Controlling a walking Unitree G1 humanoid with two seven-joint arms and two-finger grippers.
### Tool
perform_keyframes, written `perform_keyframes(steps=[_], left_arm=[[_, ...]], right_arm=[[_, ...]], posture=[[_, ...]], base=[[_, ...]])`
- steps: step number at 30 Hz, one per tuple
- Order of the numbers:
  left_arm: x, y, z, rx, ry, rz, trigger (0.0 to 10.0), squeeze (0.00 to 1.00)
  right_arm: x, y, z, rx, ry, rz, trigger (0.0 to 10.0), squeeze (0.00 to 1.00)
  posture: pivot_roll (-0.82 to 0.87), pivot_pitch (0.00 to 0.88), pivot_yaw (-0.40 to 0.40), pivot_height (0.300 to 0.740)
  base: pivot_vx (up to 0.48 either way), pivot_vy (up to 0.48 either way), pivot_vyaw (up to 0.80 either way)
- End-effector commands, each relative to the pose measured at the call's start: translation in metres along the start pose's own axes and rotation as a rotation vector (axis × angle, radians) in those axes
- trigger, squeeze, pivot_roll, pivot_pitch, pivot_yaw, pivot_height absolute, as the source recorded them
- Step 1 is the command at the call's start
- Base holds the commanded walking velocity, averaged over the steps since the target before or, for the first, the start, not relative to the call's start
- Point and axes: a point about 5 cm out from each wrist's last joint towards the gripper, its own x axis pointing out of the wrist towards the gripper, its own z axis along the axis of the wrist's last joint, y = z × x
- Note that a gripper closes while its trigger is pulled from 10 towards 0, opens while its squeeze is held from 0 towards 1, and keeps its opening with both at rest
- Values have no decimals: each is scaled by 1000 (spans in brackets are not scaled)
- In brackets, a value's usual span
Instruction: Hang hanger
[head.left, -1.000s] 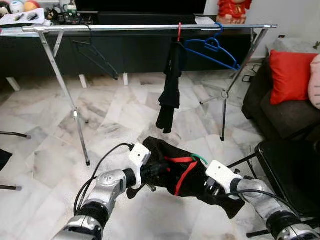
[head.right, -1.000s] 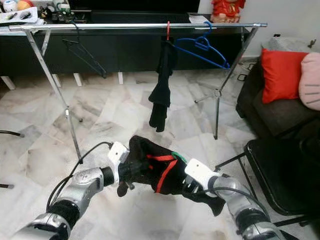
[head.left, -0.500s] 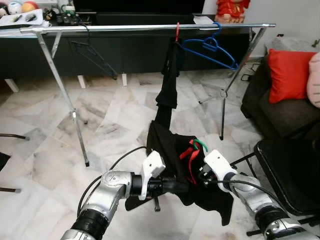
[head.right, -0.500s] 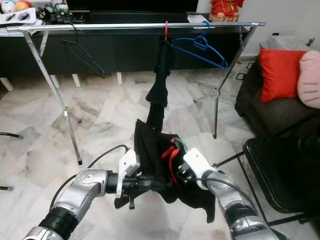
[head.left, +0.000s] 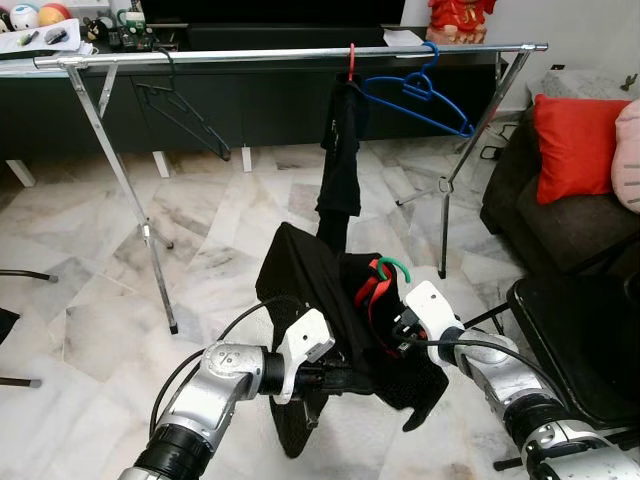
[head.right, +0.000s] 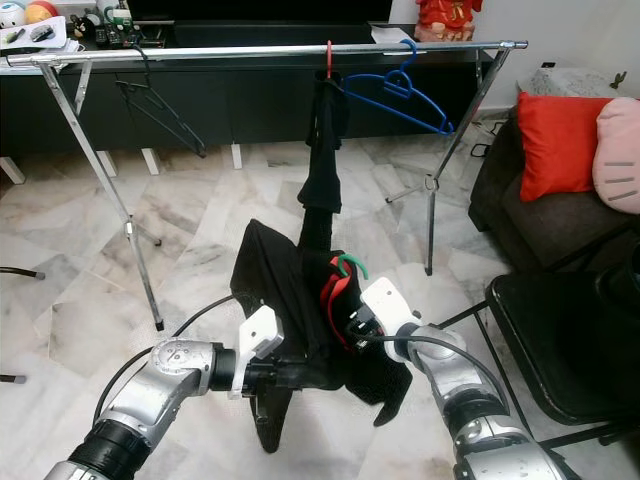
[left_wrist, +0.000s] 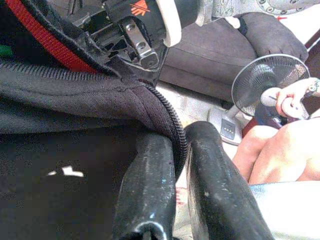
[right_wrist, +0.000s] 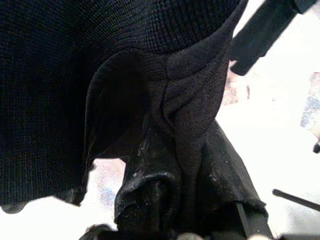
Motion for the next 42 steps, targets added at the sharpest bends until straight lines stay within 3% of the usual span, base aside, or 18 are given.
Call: perform_keyframes(steps=[1,8,17,22,23,27,34,35,36,39,42], left_arm=[[3,-5,0,12,16,-34,10000,1000],[-1,-7,1,30,48,-45,10000,1000],[-5,-4,-2,47,90,-29,10000,1000],[-6,6,-4,107,144,79,10000,1000],[-6,14,-4,129,165,158,10000,1000],[-7,23,-7,169,218,257,10000,1000],[-3,12,-6,163,191,172,10000,1000],[-7,17,-2,179,174,222,10000,420],[-9,20,0,190,162,249,10000,0],[-15,28,7,204,128,301,10000,0],[-43,46,31,249,46,409,10000,0]], right_arm=[[-1,-3,8,-1,-43,-3,0,0],[-6,-7,2,-75,-5,26,0,0],[-8,-8,-4,-87,23,10,0,0],[-8,-8,-7,-105,41,-13,0,0],[-8,-9,-7,-101,45,-29,0,0],[-7,-10,-6,-79,37,-54,0,0],[-5,-11,11,-72,-84,-76,0,0],[-5,-11,12,-90,-90,-57,0,0],[-6,-11,13,-99,-90,-51,0,0],[-7,-12,13,-117,-87,-46,0,0],[-14,-13,8,-200,-72,22,0,0]], posture=[[4,170,-94,740],[5,170,-94,740],[8,172,-91,740],[9,173,-91,740],[9,173,-91,740],[11,173,-91,740],[12,175,-90,740],[12,175,-90,740],[12,175,-90,740],[12,175,-90,740],[20,176,-96,740]], base=[[0,0,0],[0,0,0],[0,0,0],[0,0,0],[0,0,0],[0,0,0],[0,0,0],[0,0,0],[0,0,0],[0,0,0],[0,0,0]])
